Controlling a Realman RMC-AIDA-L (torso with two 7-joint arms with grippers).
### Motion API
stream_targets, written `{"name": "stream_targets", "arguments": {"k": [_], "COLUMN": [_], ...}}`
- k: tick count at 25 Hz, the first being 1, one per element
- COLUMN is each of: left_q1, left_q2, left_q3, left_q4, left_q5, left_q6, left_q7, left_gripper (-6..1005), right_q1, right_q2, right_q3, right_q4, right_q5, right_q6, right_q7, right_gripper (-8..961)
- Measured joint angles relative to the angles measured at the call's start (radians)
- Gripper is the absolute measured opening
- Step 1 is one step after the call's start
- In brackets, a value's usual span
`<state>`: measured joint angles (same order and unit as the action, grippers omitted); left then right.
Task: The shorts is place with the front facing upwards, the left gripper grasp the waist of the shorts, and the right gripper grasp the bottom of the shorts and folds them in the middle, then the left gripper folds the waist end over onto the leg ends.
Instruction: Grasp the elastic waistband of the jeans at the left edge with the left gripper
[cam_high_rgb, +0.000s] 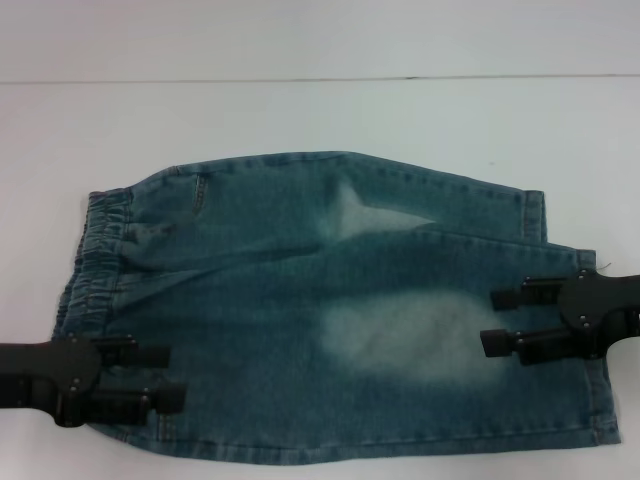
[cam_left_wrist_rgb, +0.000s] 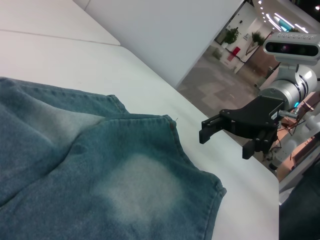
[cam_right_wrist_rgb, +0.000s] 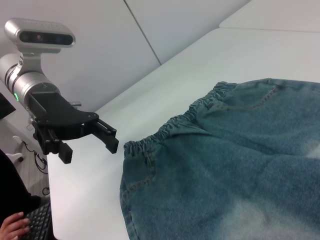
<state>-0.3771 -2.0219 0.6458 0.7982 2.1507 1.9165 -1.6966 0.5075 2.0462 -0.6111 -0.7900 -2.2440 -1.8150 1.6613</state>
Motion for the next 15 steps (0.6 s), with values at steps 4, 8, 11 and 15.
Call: {"name": "stream_targets", "arguments": {"k": [4, 8, 11, 15], "left_q1": [0.000, 0.000, 0.000, 0.008], "left_q2": [0.000, 0.000, 0.000, 0.016], "left_q3": [0.000, 0.000, -0.004, -0.021], "left_q4": [-0.001, -0.001, -0.001, 0.006], "left_q5": [0.000, 0.000, 0.000, 0.000], "left_q6": [0.000, 0.000, -0.002, -0.012], "left_q7": [0.000, 0.000, 0.000, -0.012], "left_gripper": [821, 818, 816, 813], "right_q1": [0.000, 0.001, 0.003, 0.003], "right_q2": [0.000, 0.000, 0.000, -0.001], "right_q3": [0.000, 0.001, 0.001, 0.001], "right_q4": [0.000, 0.002, 0.009, 0.011], "right_q5": [0.000, 0.000, 0.000, 0.000], "right_q6": [0.000, 0.000, 0.003, 0.007], "right_q7": [0.000, 0.000, 0.000, 0.000], "right_gripper": [870, 870, 870, 870]}}
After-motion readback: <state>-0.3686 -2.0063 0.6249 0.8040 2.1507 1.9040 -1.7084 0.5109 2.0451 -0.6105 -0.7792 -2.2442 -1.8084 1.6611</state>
